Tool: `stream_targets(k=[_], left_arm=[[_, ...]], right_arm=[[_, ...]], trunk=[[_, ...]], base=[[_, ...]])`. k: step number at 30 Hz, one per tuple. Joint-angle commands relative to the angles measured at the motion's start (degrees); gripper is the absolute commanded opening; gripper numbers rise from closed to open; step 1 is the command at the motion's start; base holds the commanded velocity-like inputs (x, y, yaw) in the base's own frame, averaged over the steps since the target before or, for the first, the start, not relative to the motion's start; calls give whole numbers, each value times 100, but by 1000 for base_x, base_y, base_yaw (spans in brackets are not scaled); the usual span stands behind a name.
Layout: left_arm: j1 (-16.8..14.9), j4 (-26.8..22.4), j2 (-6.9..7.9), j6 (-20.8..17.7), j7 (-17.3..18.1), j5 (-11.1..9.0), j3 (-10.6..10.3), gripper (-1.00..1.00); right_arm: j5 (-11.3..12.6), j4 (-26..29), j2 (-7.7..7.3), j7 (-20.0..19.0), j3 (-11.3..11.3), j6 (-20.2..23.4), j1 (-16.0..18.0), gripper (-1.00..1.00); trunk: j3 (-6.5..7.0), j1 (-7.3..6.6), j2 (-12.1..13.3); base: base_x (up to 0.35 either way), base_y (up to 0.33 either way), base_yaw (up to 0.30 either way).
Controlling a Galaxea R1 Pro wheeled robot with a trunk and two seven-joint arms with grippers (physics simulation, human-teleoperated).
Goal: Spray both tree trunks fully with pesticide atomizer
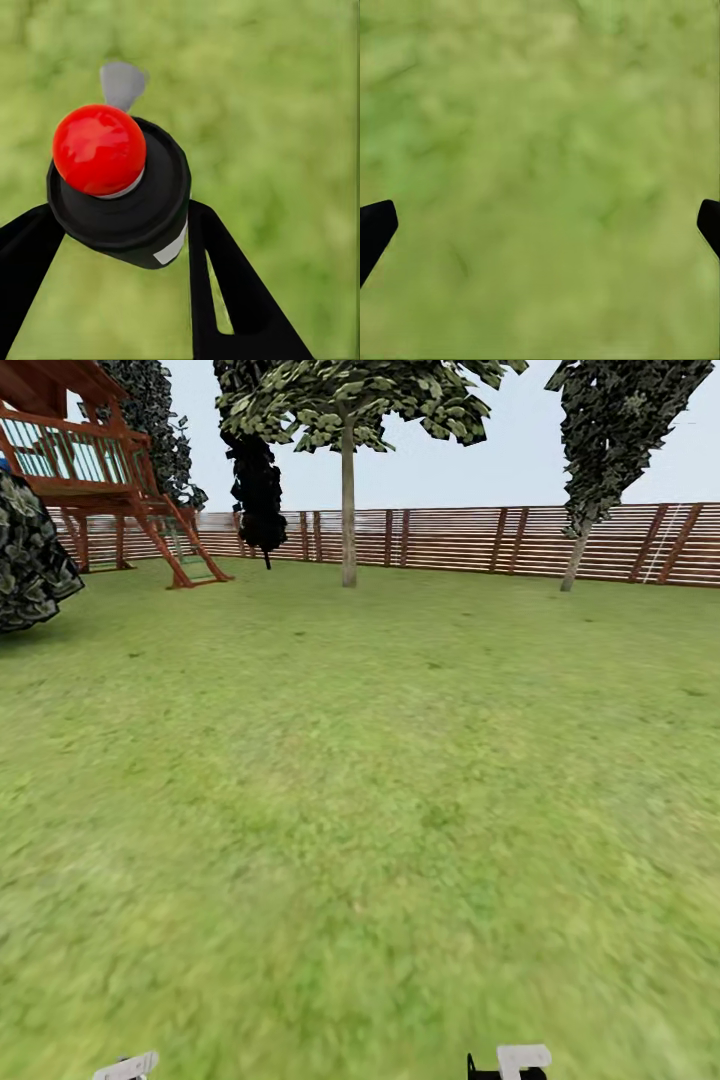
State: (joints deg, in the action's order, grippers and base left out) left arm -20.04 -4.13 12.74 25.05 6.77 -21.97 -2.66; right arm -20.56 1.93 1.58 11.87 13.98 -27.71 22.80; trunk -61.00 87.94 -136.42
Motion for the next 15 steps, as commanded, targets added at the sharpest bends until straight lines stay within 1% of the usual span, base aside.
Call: stream_targets(k=[1,15], left_arm=[[0,0,0,0,0,-1,2,-100],[0,0,0,0,0,-1,2,-100]], right_arm=[[0,0,0,0,0,1,-2,100],[-1,-7,0,0,0,2,-1,100]], trunk=[[0,0,0],[0,0,0]], base=[[341,0,0],[341,0,0]])
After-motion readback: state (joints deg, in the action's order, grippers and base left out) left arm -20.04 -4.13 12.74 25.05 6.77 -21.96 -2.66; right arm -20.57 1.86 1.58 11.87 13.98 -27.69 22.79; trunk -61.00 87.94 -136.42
